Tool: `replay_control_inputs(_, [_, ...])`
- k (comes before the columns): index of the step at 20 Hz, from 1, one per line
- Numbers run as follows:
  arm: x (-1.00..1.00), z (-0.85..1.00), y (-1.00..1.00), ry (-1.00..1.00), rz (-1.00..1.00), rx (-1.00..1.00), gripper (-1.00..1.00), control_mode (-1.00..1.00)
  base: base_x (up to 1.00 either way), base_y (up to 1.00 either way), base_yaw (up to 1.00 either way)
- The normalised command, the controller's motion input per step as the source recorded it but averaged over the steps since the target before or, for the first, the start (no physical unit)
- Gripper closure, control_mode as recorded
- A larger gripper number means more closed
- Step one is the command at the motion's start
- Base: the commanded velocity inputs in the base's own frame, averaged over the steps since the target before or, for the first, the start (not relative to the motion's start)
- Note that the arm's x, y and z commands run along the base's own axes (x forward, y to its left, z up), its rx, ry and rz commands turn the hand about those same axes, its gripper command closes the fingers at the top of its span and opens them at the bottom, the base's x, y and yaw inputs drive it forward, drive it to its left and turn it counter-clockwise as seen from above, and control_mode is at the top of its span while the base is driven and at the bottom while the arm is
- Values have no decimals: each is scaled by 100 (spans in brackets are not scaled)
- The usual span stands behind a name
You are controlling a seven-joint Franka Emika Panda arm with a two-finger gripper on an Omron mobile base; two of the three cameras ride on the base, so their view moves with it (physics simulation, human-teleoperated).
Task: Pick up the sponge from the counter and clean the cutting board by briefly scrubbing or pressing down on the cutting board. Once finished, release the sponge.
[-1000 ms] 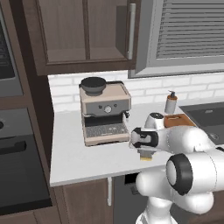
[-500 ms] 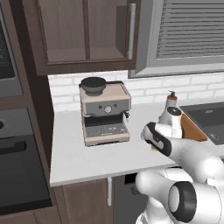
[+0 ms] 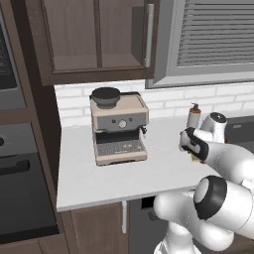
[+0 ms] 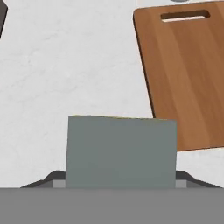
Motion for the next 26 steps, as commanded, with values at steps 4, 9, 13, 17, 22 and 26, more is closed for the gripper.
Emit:
replay_control_inputs(4, [0,0,-75,-3,24,-5,100,-100,0,0,0])
replay_control_inputs(9, [0,-2,-6,0,12,-2,100,-100,0,0,0])
replay_control_inputs(13, [9,-11,0,0,2,-1,100,-100,0,0,0])
replay_control_inputs(17, [15,-26,0,0,0,-2,100,-100,0,0,0])
replay_control_inputs(22, [9,-28,-3,0,0,-4,100,-100,0,0,0])
replay_control_inputs(26, [1,-16,-21,0,0,0,100,-100,0,0,0])
